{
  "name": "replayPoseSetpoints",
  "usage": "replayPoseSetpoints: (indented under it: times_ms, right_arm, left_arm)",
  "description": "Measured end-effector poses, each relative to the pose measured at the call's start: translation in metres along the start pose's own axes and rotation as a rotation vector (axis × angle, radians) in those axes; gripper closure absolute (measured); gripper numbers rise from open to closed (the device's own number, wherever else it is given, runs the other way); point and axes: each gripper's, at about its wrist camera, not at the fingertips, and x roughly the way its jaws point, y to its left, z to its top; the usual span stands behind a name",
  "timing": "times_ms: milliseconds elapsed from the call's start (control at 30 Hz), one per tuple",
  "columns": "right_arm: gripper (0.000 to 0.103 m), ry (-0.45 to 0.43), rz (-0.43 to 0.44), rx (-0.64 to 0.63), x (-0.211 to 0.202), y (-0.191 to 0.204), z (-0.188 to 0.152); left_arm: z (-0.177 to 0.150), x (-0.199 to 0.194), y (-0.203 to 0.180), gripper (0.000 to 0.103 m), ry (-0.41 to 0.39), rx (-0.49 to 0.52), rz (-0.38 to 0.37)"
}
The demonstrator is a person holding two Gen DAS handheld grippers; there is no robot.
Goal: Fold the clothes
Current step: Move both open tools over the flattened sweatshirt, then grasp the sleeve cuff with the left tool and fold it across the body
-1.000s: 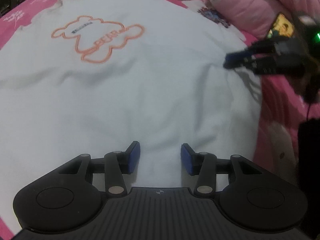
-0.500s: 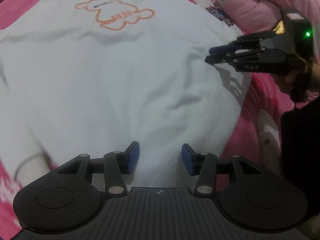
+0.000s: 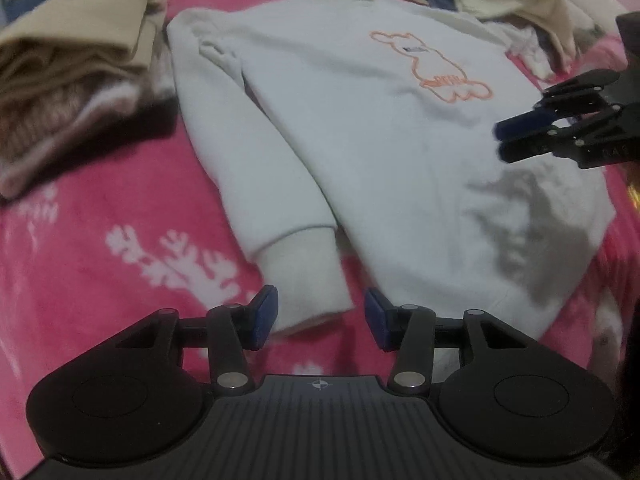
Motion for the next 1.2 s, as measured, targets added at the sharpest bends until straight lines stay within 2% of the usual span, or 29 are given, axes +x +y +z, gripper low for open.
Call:
replayPoseSetpoints:
  times_ms: [67,100,167,267,500,600,700,833,933,1033,1133,1200]
  right_arm:
    - [0.077,0.014,0.027,0.035,0.009,0.001,0.014]
    - [0.077,0.021,0.027,0.047,0.012,0.001,0.018]
    - [0.077,0.032,0.013,0.044,0.014,0.001,0.024]
    - [0.077,0.040,-0.020,0.007,0.011,0.001,0.029]
    - [0.077,0.031,-0.057,0.016,0.026,-0.012,0.046]
    - [0.077,-0.005,-0.057,0.083,0.036,-0.023,0.056]
    - [0.077,-0.078,-0.039,0.193,0.035,-0.037,0.067]
    - [0.077,-0.165,-0.012,0.344,0.018,-0.060,0.073]
    - [0.074,-0.208,0.010,0.426,0.003,-0.078,0.069]
    - [0.066,-0.263,0.129,0.550,-0.005,-0.097,0.064]
    - [0.063,-0.286,0.308,0.695,0.001,-0.112,0.064]
    - [0.063,-0.276,0.348,0.691,0.007,-0.111,0.067]
  left_arm:
    - [0.001,0.014,-0.004,0.058,-0.016,0.009,0.062]
    - [0.002,0.020,-0.005,0.070,-0.018,0.011,0.090]
    - [0.003,0.022,0.001,0.090,-0.032,-0.027,0.088]
    - [0.008,-0.003,0.025,0.094,-0.099,-0.114,0.033]
    - [0.050,-0.096,0.089,0.095,-0.425,-0.405,-0.241]
    - [0.078,-0.112,0.106,0.095,-0.526,-0.480,-0.356]
    - [0.107,-0.112,0.111,0.095,-0.580,-0.523,-0.471]
    - [0.133,-0.096,0.091,0.095,-0.569,-0.496,-0.605]
    - [0.131,-0.081,0.073,0.095,-0.517,-0.451,-0.652]
    - [0.128,-0.065,0.056,0.095,-0.463,-0.407,-0.693]
    - [0.116,-0.064,0.055,0.095,-0.429,-0.348,-0.654]
    - [0.105,-0.067,0.059,0.095,-0.406,-0.330,-0.623]
